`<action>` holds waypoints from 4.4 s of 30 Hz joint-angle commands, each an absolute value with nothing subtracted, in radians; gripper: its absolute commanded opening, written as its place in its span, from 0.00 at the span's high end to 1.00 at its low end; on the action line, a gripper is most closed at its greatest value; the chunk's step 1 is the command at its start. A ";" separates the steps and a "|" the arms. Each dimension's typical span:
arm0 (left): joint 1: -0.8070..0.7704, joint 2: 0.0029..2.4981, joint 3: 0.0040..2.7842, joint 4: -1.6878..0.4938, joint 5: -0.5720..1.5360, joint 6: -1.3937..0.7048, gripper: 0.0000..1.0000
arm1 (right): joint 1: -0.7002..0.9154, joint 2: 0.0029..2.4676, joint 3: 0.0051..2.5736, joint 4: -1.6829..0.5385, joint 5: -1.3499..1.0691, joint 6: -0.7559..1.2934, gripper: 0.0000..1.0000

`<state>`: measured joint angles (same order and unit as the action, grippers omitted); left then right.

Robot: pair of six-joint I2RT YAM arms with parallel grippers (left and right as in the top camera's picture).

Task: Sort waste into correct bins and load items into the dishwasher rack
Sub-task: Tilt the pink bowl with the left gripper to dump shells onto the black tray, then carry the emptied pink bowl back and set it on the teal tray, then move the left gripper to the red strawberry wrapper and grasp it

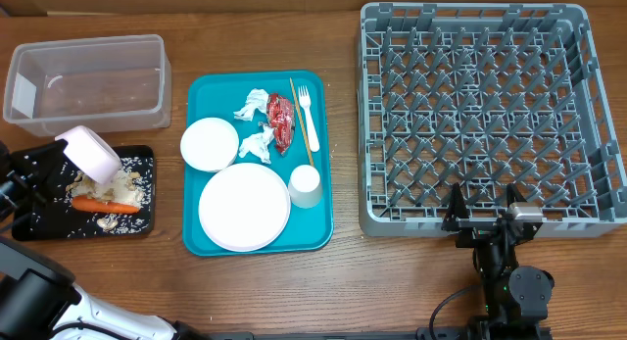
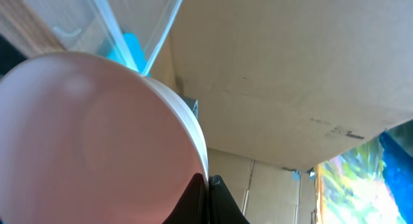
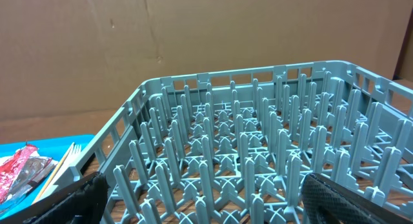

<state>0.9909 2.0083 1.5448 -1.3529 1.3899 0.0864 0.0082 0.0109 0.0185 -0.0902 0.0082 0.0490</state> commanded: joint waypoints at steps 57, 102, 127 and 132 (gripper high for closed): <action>-0.127 1.951 2.142 -1.145 -0.060 -0.450 0.96 | 0.014 0.003 0.008 -0.083 0.022 0.052 0.00; -0.166 2.286 2.185 -1.124 -0.131 -0.441 0.80 | 0.014 0.003 0.008 -0.083 0.021 0.052 0.00; -0.358 2.228 2.207 -1.402 0.002 -0.765 0.00 | 0.014 0.003 0.008 -0.083 0.022 0.053 0.00; -0.414 2.230 2.149 -1.335 -0.093 -0.767 0.00 | 0.014 0.003 0.008 -0.083 0.021 0.052 0.00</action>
